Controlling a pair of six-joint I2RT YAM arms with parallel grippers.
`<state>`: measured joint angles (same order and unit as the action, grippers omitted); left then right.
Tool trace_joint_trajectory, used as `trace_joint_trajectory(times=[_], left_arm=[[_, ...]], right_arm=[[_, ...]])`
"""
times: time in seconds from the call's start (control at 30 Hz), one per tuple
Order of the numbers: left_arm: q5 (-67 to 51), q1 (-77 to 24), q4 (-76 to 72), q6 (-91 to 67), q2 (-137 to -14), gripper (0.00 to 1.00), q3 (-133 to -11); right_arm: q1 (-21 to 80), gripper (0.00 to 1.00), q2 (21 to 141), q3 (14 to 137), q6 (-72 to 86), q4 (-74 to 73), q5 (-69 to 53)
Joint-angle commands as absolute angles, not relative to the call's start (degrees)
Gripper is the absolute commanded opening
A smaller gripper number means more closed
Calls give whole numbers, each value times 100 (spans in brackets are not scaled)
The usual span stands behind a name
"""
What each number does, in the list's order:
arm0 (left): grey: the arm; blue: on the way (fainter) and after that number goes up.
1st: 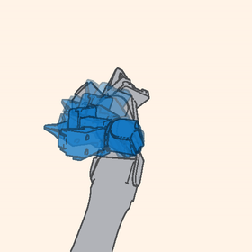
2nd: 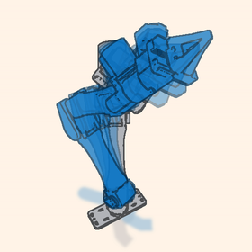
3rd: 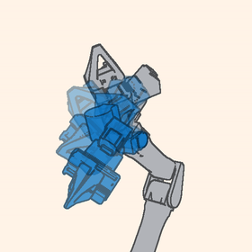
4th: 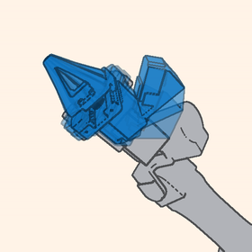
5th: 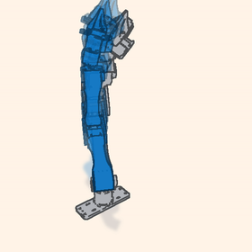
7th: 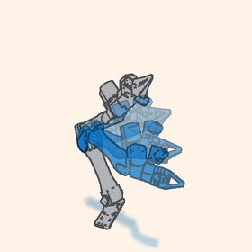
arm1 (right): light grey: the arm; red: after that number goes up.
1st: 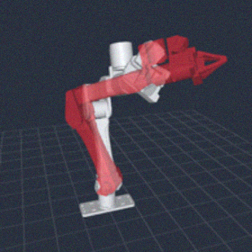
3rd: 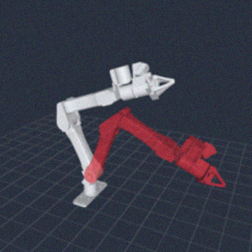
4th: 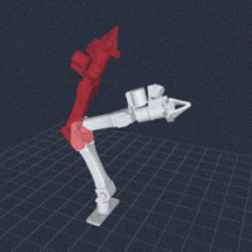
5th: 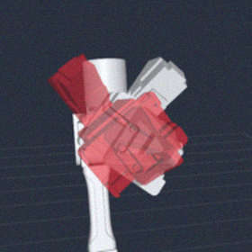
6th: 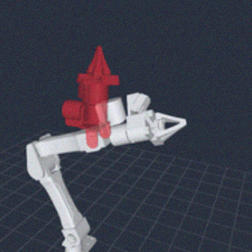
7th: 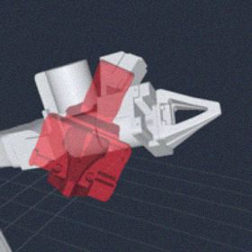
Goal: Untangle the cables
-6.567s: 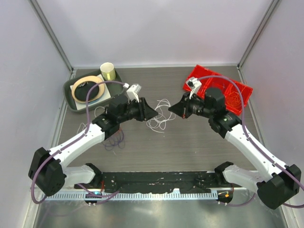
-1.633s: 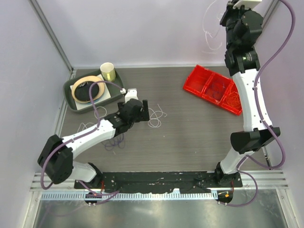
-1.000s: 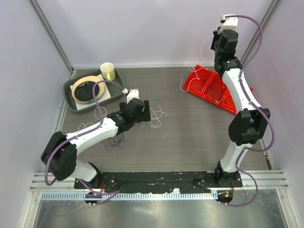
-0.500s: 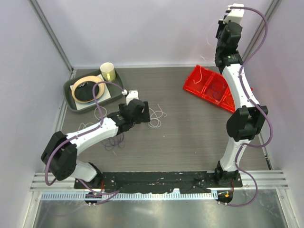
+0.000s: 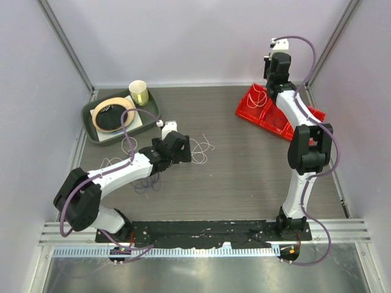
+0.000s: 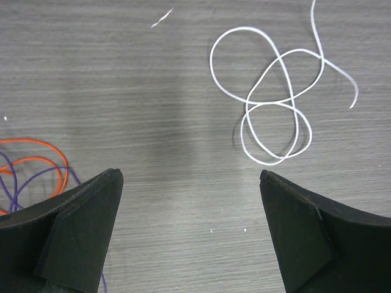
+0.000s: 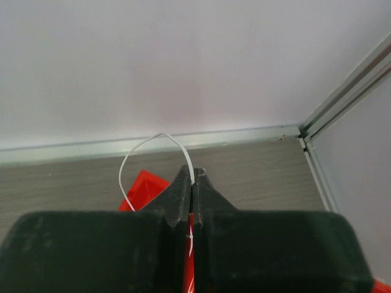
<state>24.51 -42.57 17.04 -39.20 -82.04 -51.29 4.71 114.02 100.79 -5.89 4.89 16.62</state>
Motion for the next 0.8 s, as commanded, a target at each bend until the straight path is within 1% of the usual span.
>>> trace_joint_trajectory(times=[0.0, 0.13, 0.2, 0.3, 0.43, 0.47, 0.57, 0.63, 0.67, 0.73, 0.77], left_arm=[[2435, -4228, 1722, -4060, -7972, 100, -5010], [2496, -4236, 1845, -4052, -7910, 100, -5010], [2461, -4236, 1837, -4069, -7779, 100, -4957], [2400, -4228, 1609, -4069, -7568, 100, -4747], [2417, -4236, 1679, -4061, -7392, 100, -4685], [2426, -4236, 1714, -4061, -7348, 100, -4676], [2487, -4228, 1766, -4060, -7129, 100, -4588], [2496, -4228, 1767, -4069, -6953, 100, -4509], [2513, -4236, 1758, -4078, -6891, 100, -4483], [2531, -4228, 1732, -4078, -6786, 100, -4421], [2549, -4236, 1731, -4087, -6681, 100, -4412]], right_arm=[[475, 1, 11575, 10081, -475, 264, 1555], [475, 1, 11619, 9853, -273, 54, 1758], [466, 1, 11637, 9765, -211, 35, 1522], [466, 1, 11882, 9870, -158, -403, 1336], [475, 1, 12190, 10185, -9, -886, 1204], [475, 7, 12243, 10230, 113, -957, 1169], [475, 18, 12138, 10336, 219, -1107, 1108], [475, 23, 11866, 10310, 263, -1037, 924], [483, 30, 11770, 10310, 264, -1028, 827], [501, 37, 11462, 10327, 246, -1019, 625], [553, 44, 11330, 10318, 159, -1028, 546]])
